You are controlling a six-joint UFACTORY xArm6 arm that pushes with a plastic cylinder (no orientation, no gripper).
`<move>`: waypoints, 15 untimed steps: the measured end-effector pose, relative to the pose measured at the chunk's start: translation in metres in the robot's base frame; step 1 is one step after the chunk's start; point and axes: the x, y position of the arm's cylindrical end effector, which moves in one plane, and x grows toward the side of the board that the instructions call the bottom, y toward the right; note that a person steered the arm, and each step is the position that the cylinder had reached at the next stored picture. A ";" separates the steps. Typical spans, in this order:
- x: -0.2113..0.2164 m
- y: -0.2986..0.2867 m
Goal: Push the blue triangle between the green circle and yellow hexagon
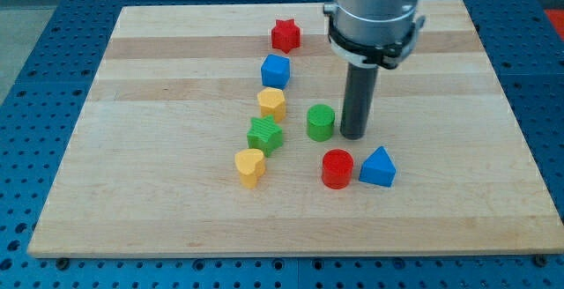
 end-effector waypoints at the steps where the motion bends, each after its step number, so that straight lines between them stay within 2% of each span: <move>1: 0.056 0.043; 2: 0.098 0.041; 3: 0.096 0.097; 4: 0.135 0.126; 5: 0.139 0.075; 6: 0.133 -0.014; 9: 0.054 -0.046; 13: -0.005 0.025; 14: 0.055 0.029; 15: 0.104 -0.042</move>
